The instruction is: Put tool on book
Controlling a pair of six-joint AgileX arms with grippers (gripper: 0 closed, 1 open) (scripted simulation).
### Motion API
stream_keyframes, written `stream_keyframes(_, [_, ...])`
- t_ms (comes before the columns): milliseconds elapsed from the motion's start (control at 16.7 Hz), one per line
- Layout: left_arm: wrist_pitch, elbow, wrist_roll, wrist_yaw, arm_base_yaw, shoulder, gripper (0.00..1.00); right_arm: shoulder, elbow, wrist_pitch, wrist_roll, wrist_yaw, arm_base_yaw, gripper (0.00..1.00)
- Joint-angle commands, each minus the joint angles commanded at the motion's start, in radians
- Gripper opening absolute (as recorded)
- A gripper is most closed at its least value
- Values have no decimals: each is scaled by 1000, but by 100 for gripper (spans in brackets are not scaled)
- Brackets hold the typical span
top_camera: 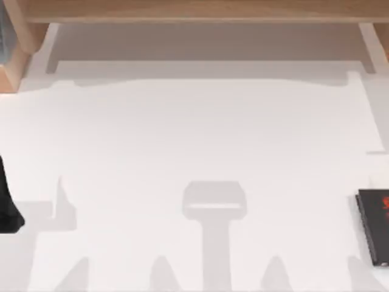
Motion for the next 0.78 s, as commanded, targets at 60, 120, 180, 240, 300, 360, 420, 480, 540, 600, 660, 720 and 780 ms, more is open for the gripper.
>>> stream_keyframes(60, [0, 0, 0, 0, 0, 0, 100, 0, 0, 0, 0, 0, 0, 100])
stream_keyframes(120, [0, 0, 0, 0, 0, 0, 100, 0, 0, 0, 0, 0, 0, 100])
stream_keyframes(180, [0, 0, 0, 0, 0, 0, 100, 10, 9, -7, 0, 0, -1, 100])
stream_keyframes(240, [0, 0, 0, 0, 0, 0, 100, 29, 29, -21, -1, 0, -4, 100])
stream_keyframes(300, [0, 0, 0, 0, 0, 0, 100, 59, 58, -42, -1, -1, -9, 100])
stream_keyframes(360, [0, 0, 0, 0, 0, 0, 100, 99, 98, -70, -2, -1, -15, 100])
stream_keyframes(420, [0, 0, 0, 0, 0, 0, 100, 149, 148, -103, -3, -1, -23, 100])
stream_keyframes(480, [0, 0, 0, 0, 0, 0, 100, 212, 209, -142, -4, -1, -32, 100])
stream_keyframes(540, [0, 0, 0, 0, 0, 0, 100, 284, 280, -186, -5, -2, -43, 100])
stream_keyframes(600, [0, 0, 0, 0, 0, 0, 100, 364, 358, -233, -7, -2, -54, 100])
stream_keyframes(660, [0, 0, 0, 0, 0, 0, 100, 452, 445, -283, -8, -2, -67, 100])
stream_keyframes(720, [0, 0, 0, 0, 0, 0, 100, 546, 538, -336, -9, -2, -80, 100])
stream_keyframes(780, [0, 0, 0, 0, 0, 0, 100, 647, 639, -392, -11, -2, -95, 100])
